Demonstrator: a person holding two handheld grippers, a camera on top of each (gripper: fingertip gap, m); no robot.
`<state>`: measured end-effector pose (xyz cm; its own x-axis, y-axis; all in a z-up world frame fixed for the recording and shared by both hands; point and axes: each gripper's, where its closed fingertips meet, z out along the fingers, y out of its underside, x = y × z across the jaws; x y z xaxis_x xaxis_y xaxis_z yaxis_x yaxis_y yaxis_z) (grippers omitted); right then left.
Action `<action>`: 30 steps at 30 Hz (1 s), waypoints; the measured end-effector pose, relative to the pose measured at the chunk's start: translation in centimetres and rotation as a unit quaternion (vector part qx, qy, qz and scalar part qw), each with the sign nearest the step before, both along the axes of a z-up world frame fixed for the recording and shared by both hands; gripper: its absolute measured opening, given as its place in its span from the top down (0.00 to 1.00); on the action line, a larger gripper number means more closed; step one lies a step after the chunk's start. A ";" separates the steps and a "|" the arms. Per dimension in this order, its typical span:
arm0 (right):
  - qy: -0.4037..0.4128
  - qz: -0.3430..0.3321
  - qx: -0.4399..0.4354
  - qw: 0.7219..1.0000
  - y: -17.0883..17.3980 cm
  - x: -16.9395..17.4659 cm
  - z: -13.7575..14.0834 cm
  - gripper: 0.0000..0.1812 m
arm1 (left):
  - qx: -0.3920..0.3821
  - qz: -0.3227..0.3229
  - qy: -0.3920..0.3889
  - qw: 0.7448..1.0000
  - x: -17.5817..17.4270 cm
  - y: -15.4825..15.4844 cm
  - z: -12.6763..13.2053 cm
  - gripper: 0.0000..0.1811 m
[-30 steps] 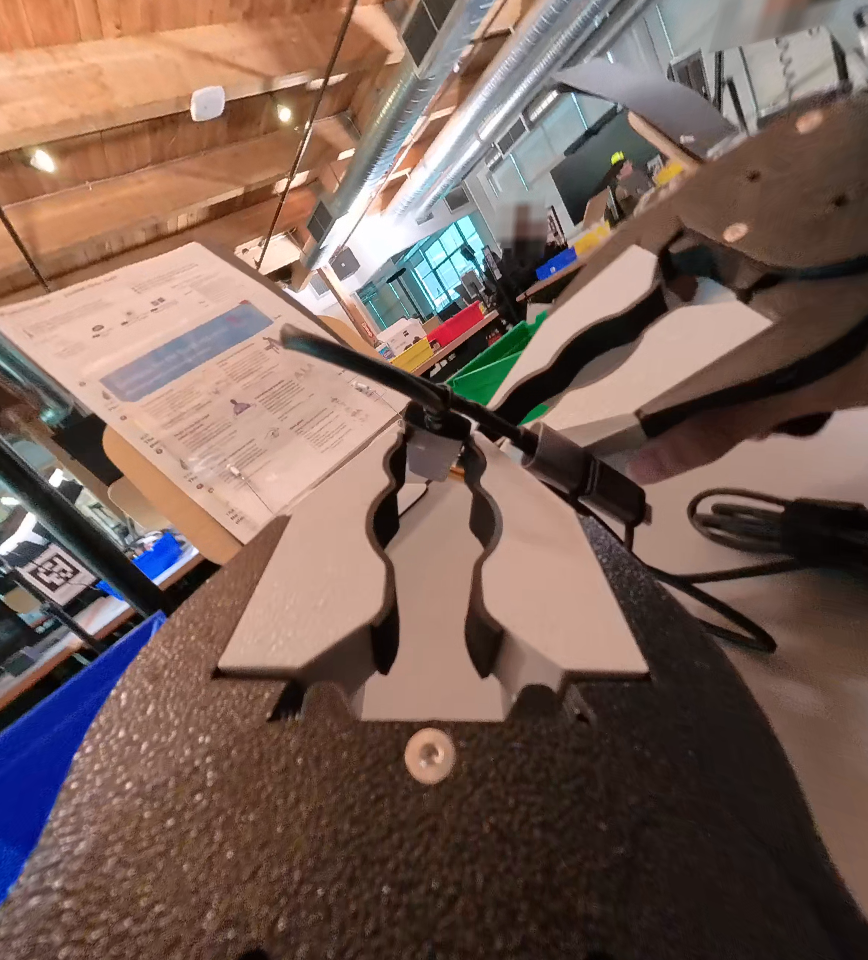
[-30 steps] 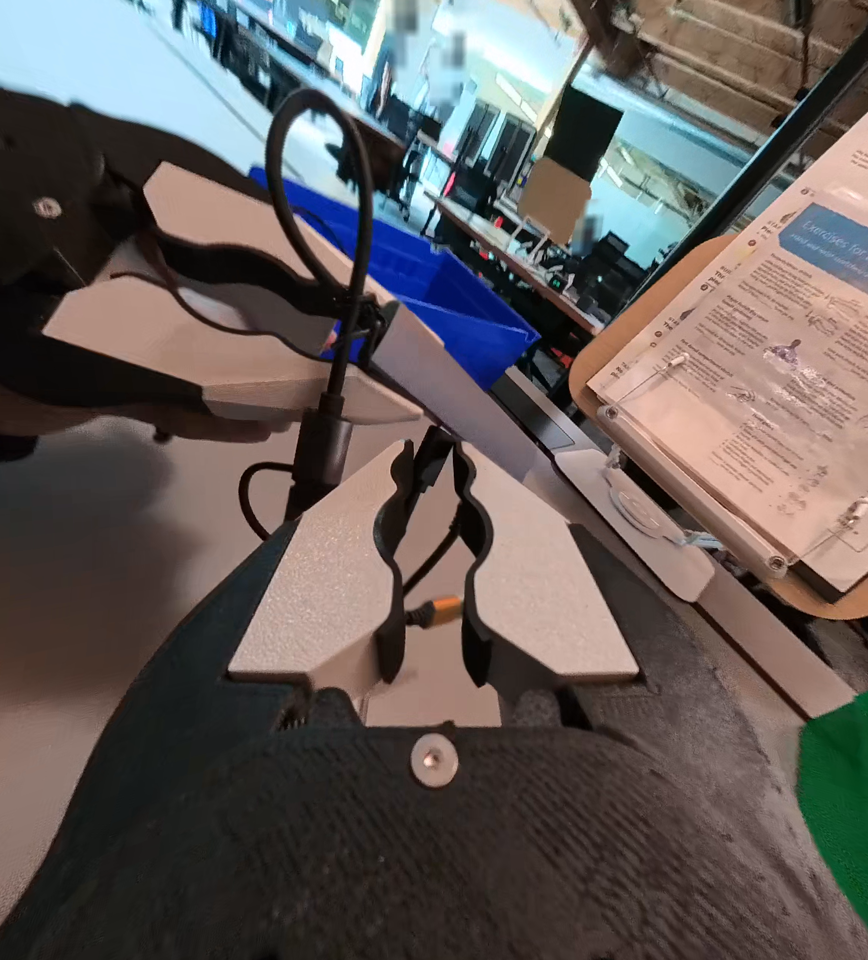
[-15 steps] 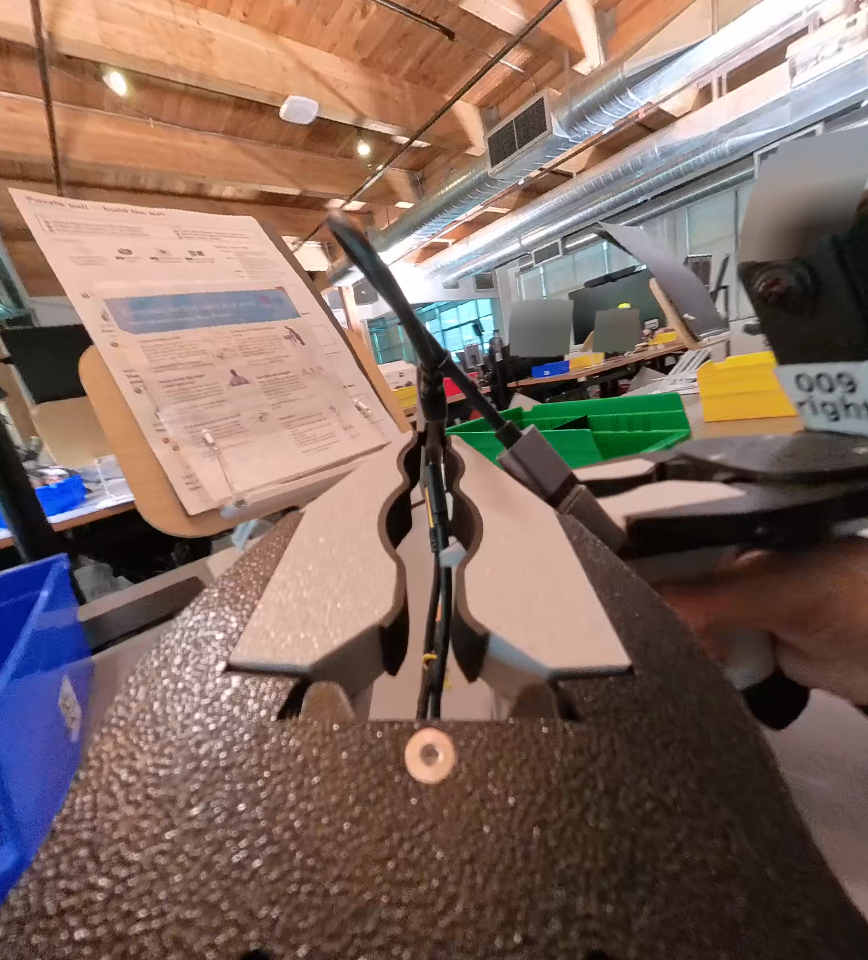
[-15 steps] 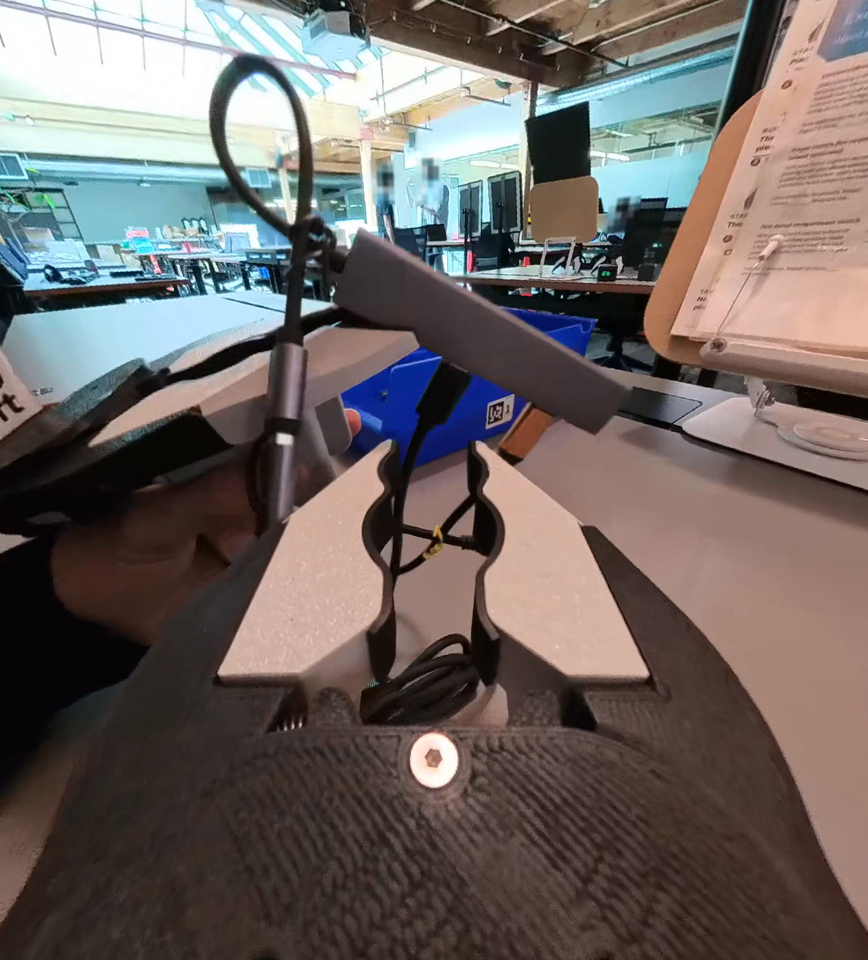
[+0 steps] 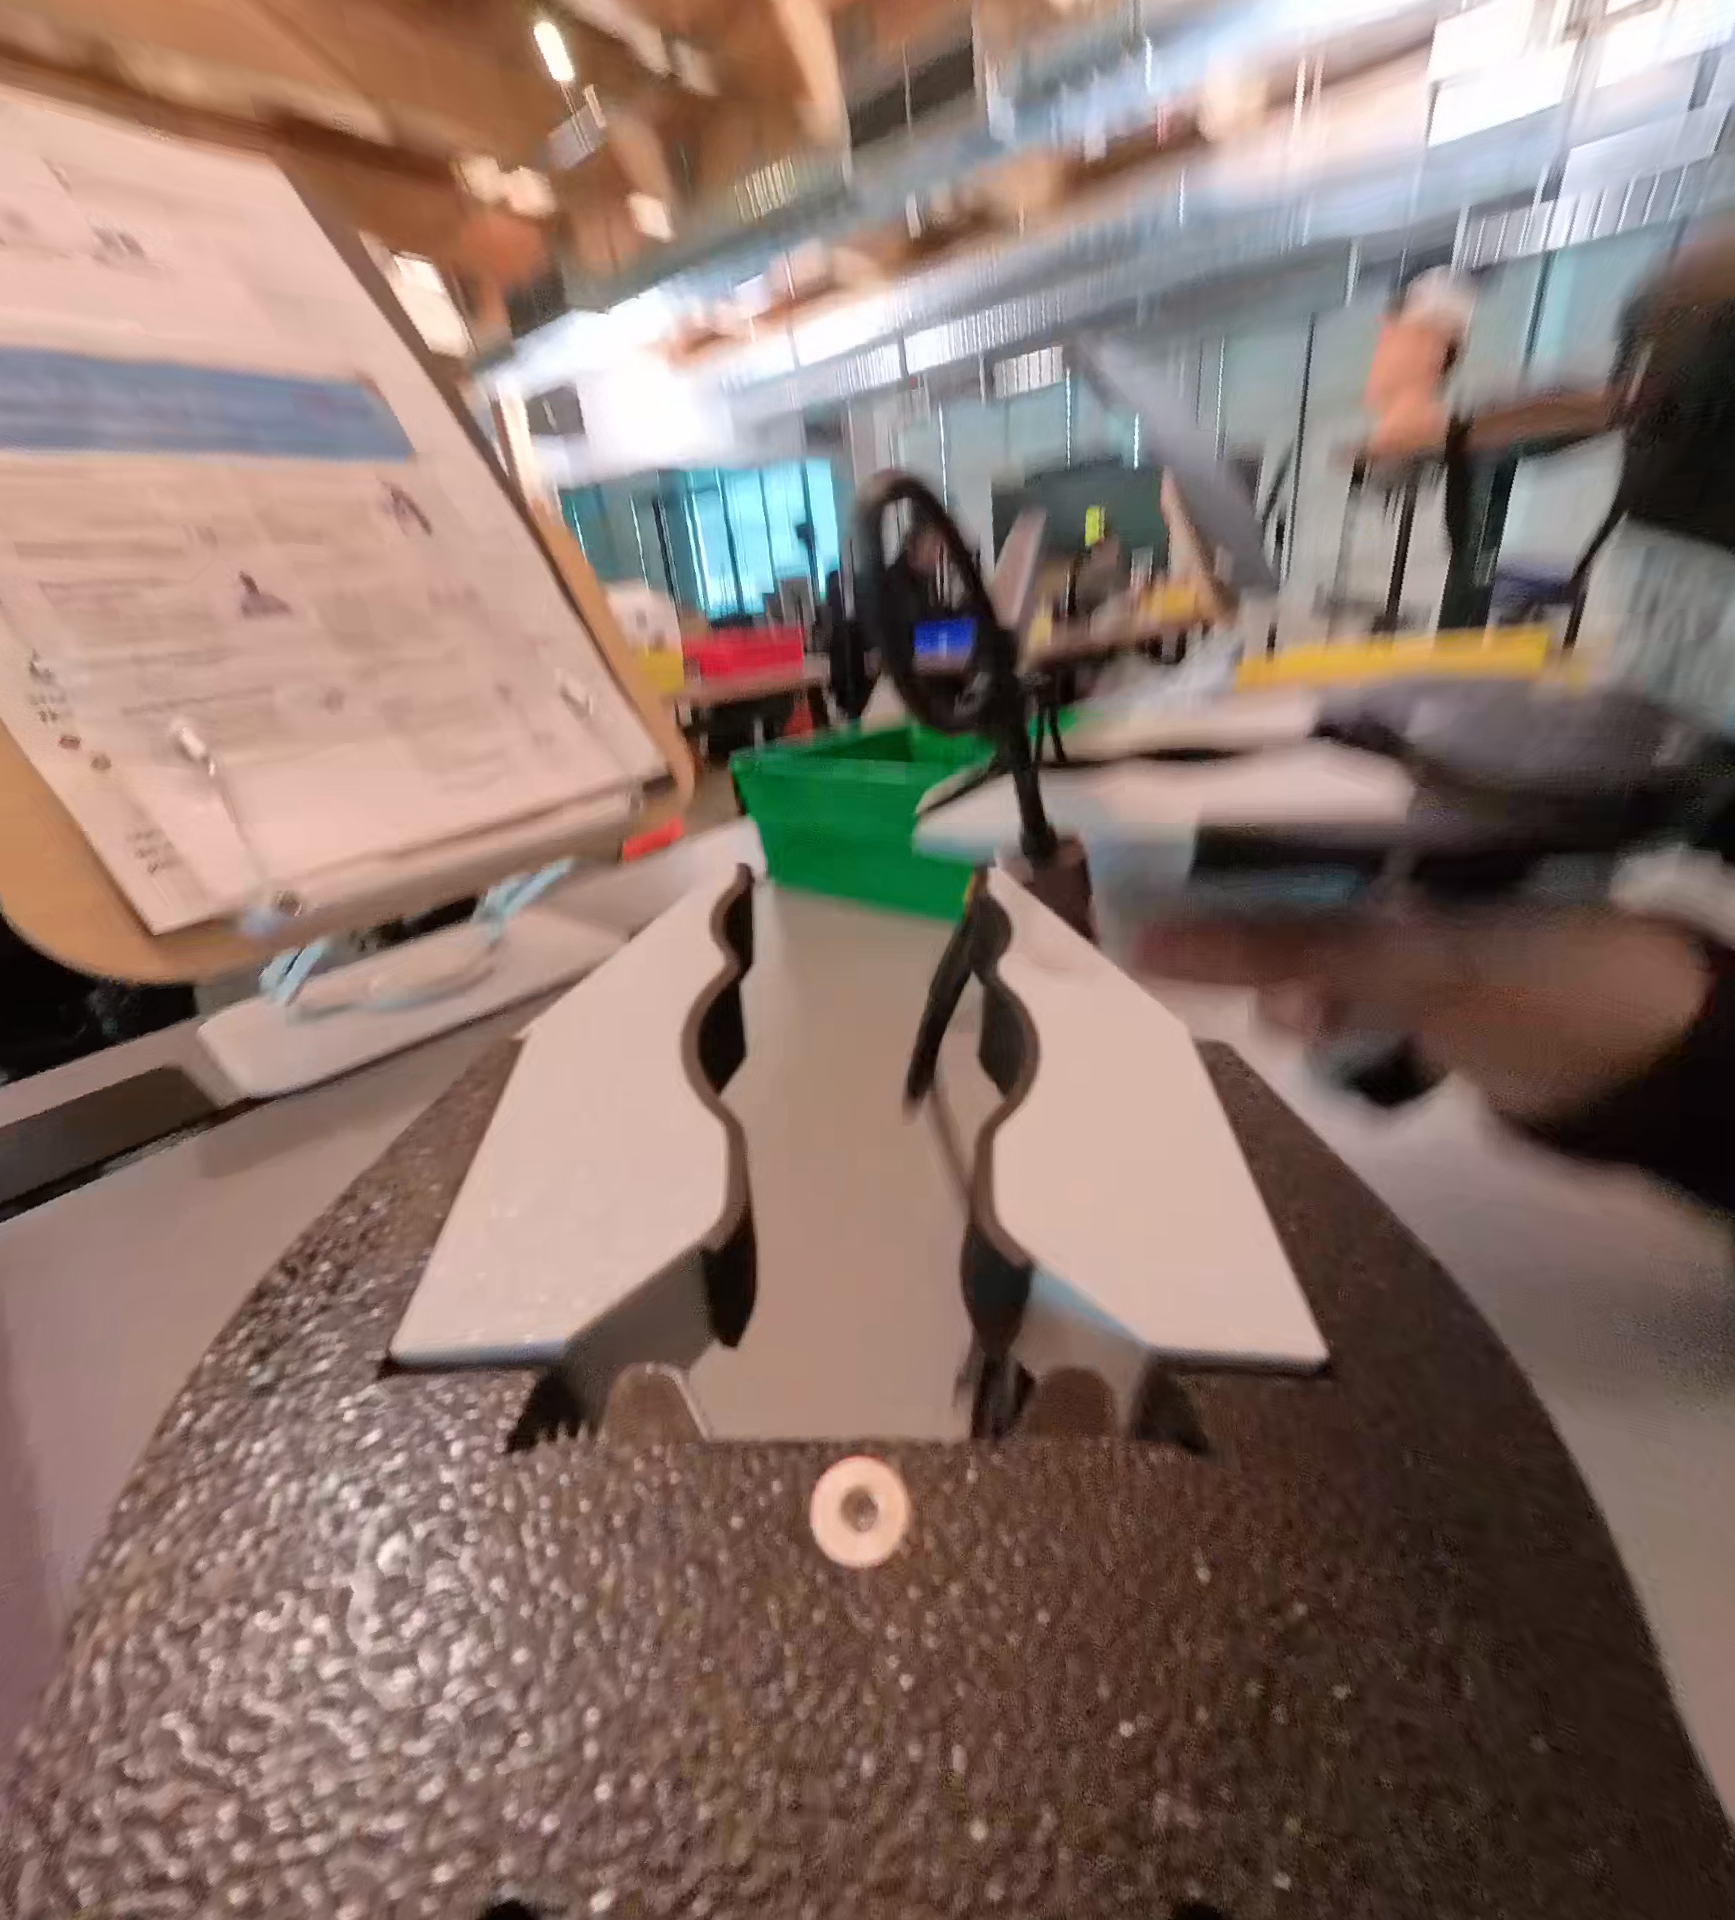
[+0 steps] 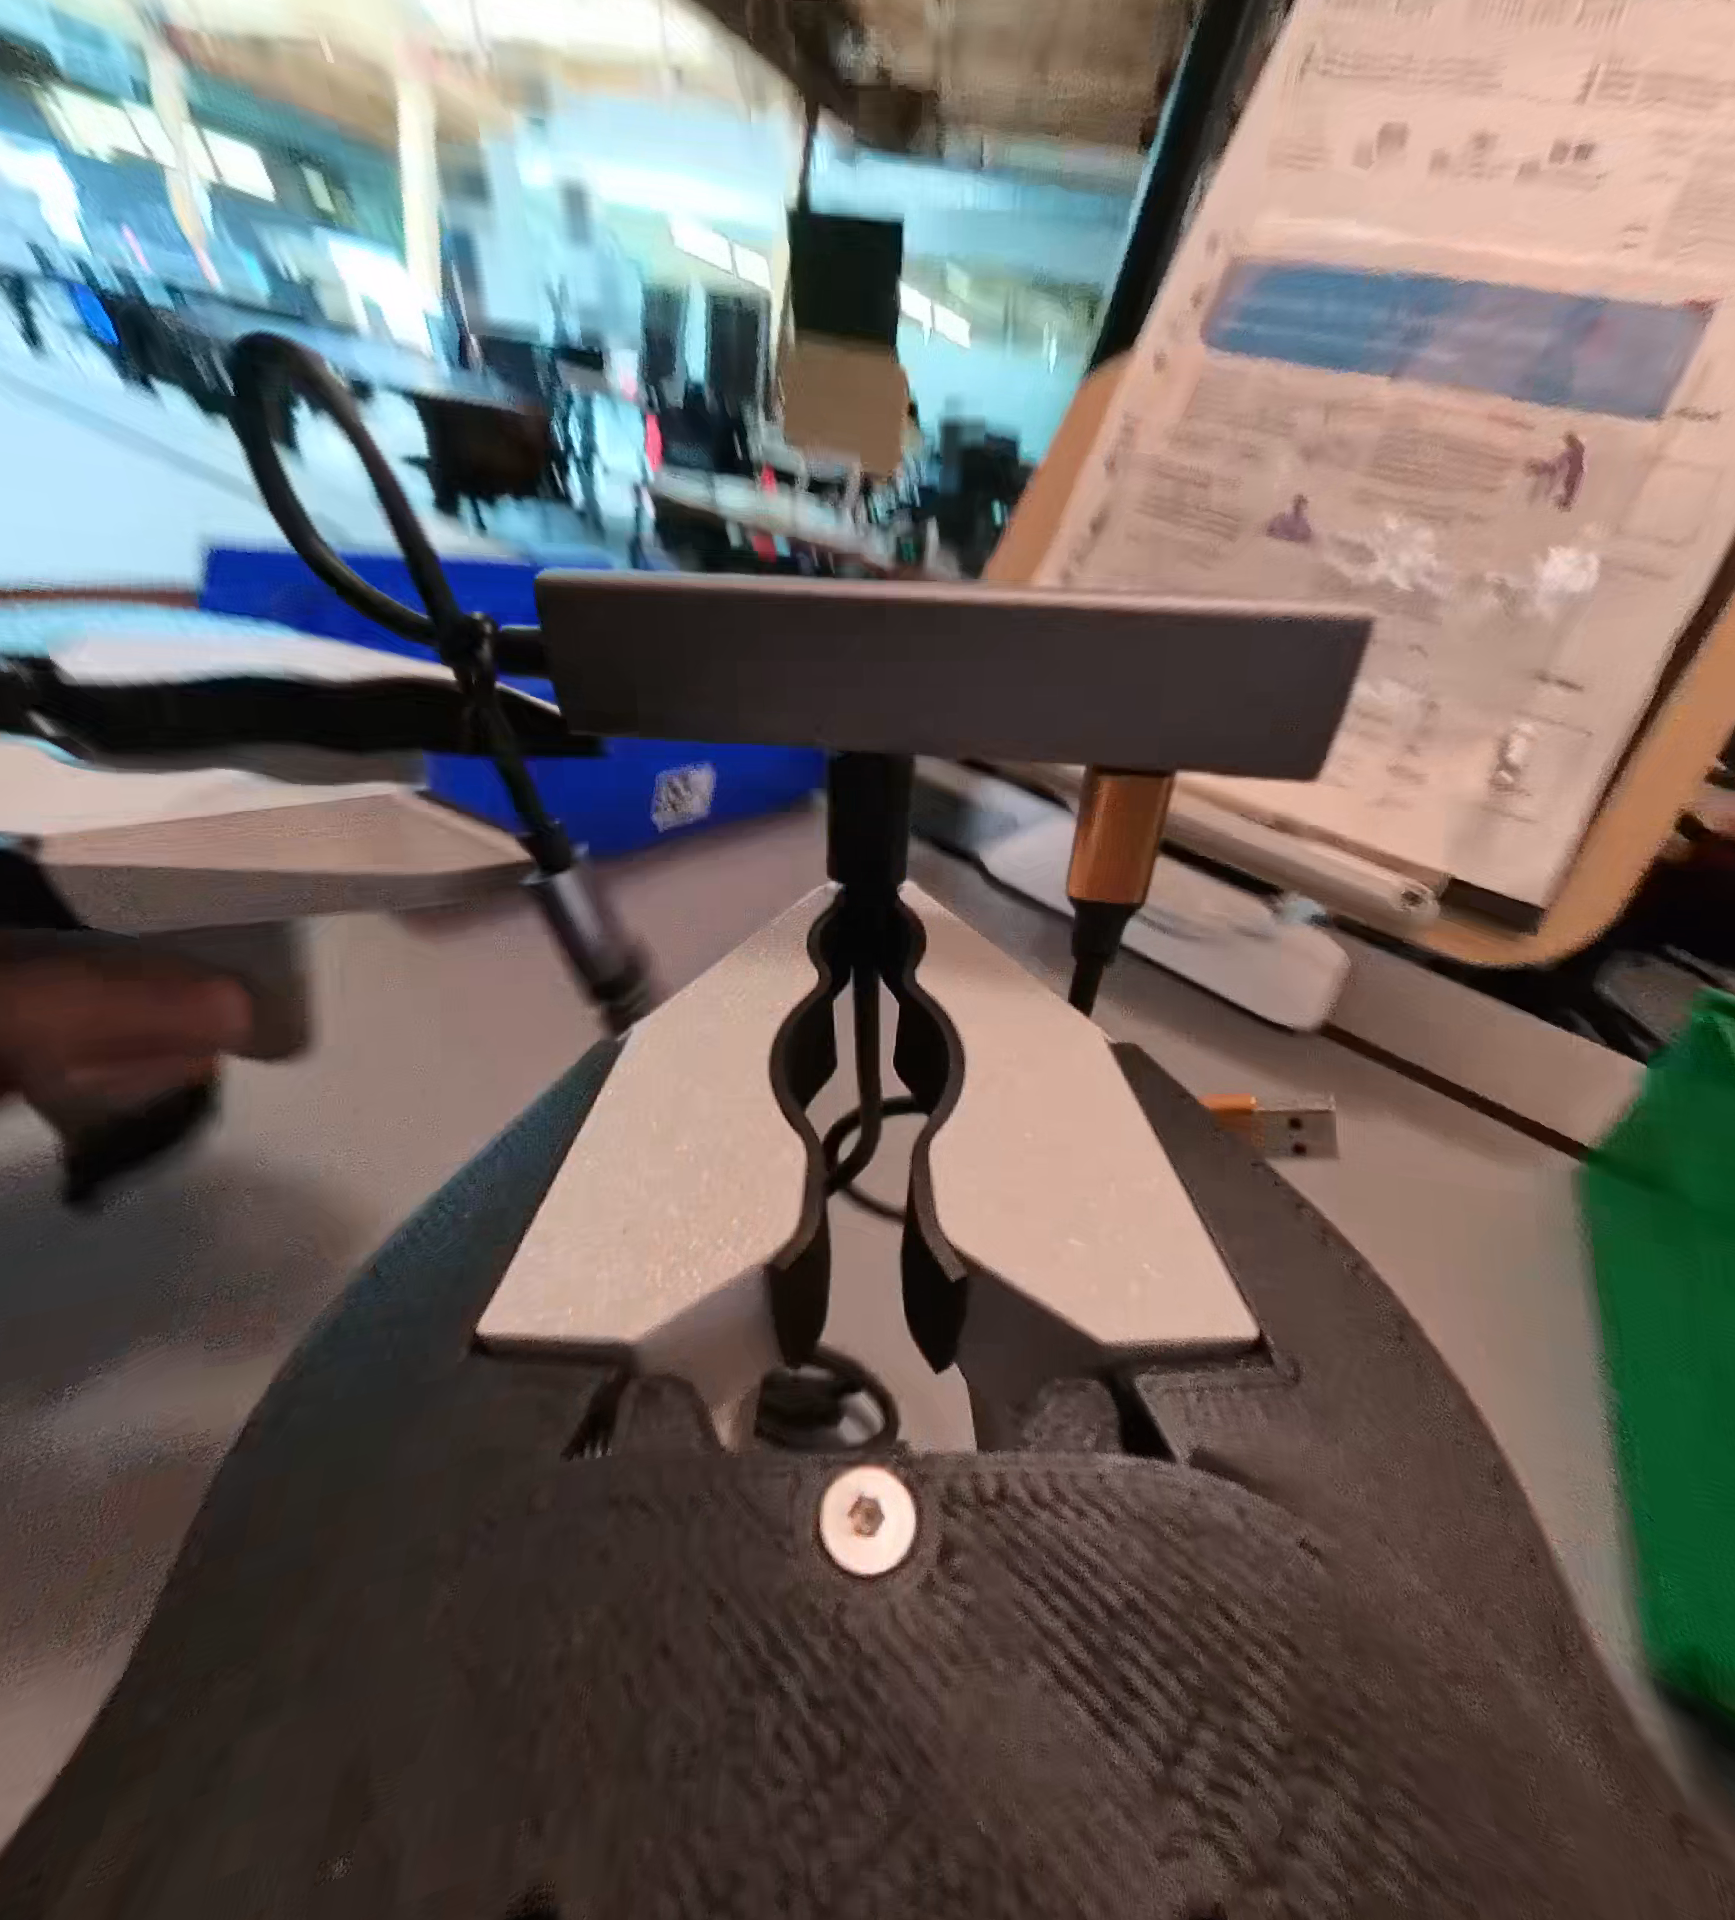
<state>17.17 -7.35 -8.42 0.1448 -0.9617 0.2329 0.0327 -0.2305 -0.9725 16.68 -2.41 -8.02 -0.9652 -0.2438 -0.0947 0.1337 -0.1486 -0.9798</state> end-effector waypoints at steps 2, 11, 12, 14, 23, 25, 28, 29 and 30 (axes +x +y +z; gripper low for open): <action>0.055 -0.038 -0.058 0.996 -2.1 -0.3 -0.6 0.99 | 0.077 0.035 -0.019 0.996 2.2 1.3 -1.9 0.73; 0.090 -0.124 -0.317 0.936 -3.1 -0.9 -1.2 0.98 | 0.142 0.024 -0.063 0.988 -2.8 -0.8 1.4 0.73; 0.087 -0.120 -0.337 0.930 -2.7 -0.9 -1.2 0.98 | 0.151 0.026 -0.063 0.986 -3.1 -1.1 1.2 0.73; 0.086 -0.105 -0.363 0.922 -1.8 -0.9 -1.3 0.98 | 0.174 0.029 -0.064 0.982 -2.9 -1.2 0.4 0.76; 0.194 -0.112 -0.291 0.930 -1.6 -2.0 -2.5 0.98 | 0.229 0.115 -0.192 0.947 -1.9 -2.1 -1.4 0.77; 0.208 -0.086 -0.248 0.942 -1.0 -2.4 -2.7 0.98 | 0.228 0.144 -0.232 0.935 -1.7 -2.6 -1.9 0.81; 0.226 -0.017 -0.167 0.959 0.5 -3.1 -3.0 0.97 | 0.211 0.220 -0.297 0.905 -0.7 -2.1 -1.7 0.89; 0.223 0.000 -0.144 0.964 0.9 -3.2 -2.8 0.96 | 0.199 0.237 -0.307 0.900 -0.5 -1.8 -1.5 0.90; 0.219 0.013 -0.129 0.967 1.1 -3.2 -2.8 0.96 | 0.192 0.247 -0.306 0.899 -0.5 -1.7 -1.4 0.91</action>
